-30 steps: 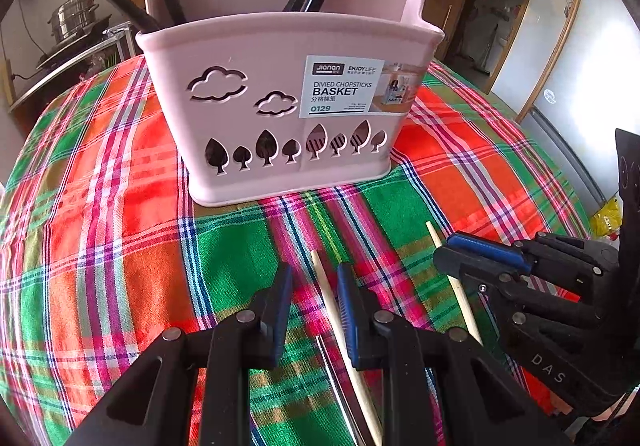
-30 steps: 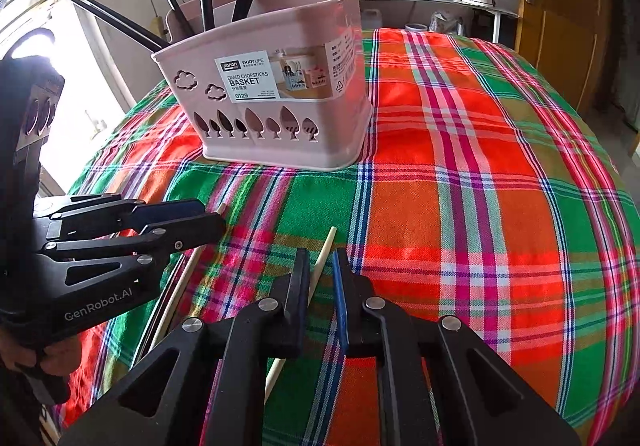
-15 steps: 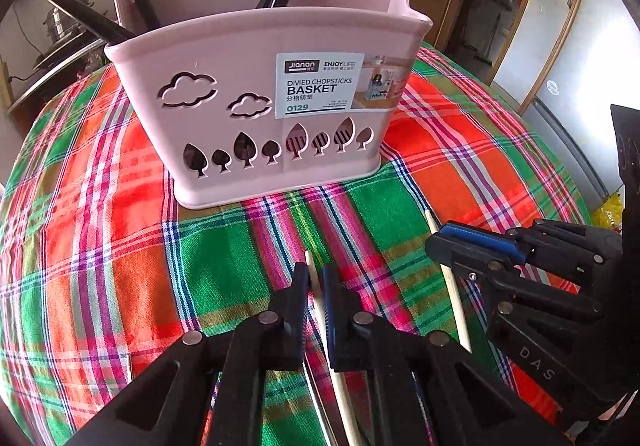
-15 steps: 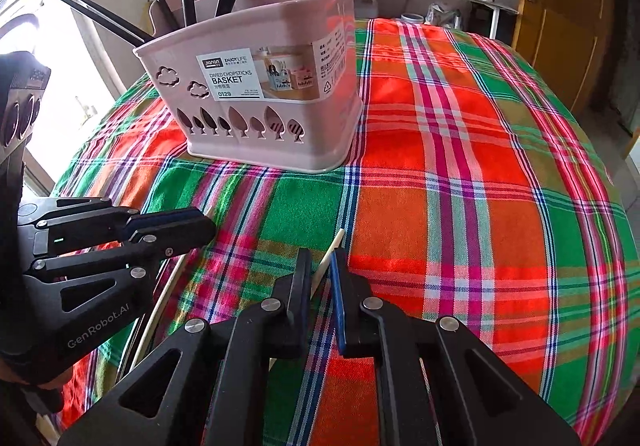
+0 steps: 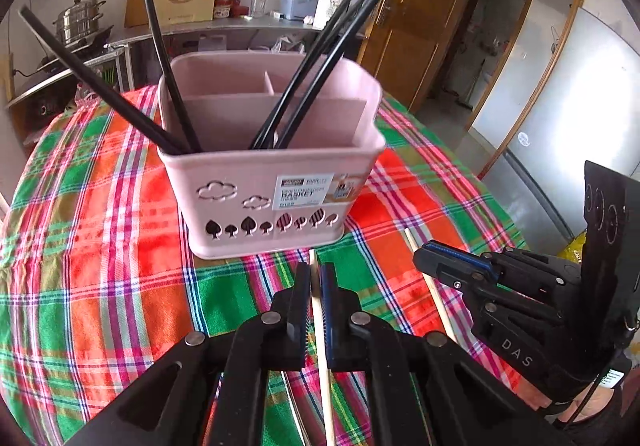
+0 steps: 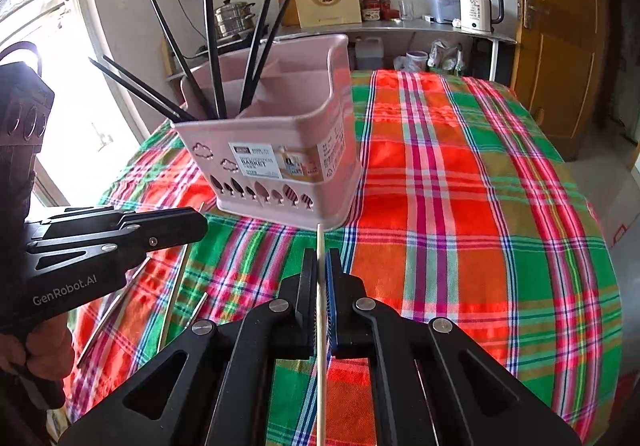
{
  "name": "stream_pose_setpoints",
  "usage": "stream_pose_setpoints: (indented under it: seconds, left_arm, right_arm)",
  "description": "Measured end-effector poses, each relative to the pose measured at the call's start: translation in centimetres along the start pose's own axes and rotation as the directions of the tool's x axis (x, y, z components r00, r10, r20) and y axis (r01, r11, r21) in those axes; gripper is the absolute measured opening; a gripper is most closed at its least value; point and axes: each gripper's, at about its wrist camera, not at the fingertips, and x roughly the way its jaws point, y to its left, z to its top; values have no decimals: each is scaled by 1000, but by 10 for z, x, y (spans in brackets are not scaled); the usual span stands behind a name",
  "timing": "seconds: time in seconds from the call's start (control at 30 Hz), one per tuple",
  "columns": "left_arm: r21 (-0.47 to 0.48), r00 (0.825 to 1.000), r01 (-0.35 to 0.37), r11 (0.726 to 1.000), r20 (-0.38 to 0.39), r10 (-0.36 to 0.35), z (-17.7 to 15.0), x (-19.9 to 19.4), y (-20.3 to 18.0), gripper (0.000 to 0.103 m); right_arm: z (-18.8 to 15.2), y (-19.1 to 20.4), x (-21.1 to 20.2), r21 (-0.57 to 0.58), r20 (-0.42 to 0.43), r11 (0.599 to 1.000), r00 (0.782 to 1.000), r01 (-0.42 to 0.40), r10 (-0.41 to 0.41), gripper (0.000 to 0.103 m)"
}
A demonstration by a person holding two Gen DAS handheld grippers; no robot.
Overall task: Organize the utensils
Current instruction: 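Lift the left tool's wooden chopstick over the basket while the right tool carries its own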
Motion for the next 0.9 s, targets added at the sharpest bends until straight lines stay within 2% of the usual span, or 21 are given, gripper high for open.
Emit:
stream_pose_setpoints:
  seconds: [0.27,0.43,0.57,0.9]
  left_arm:
    - [36,991,15,999,135,-19,23,-59,-13,4]
    - [52,982,20,998,189,-30,29,-81,-18,4]
    - [58,979,23,998,202,-34,26,-91,-23,4]
    - [77,981,17,997,191,-32,14,-95,-26,4]
  right_arm:
    - [22,7,-53,-12,150,1000,989,-15,16,4]
    - [28,12,-79,-25,220,1000,975,-15,21,4]
    - [27,15,-90,-35,245,999,969,-18,26,3]
    - [17,15,-95,-47,240,999,970,-19,30,3]
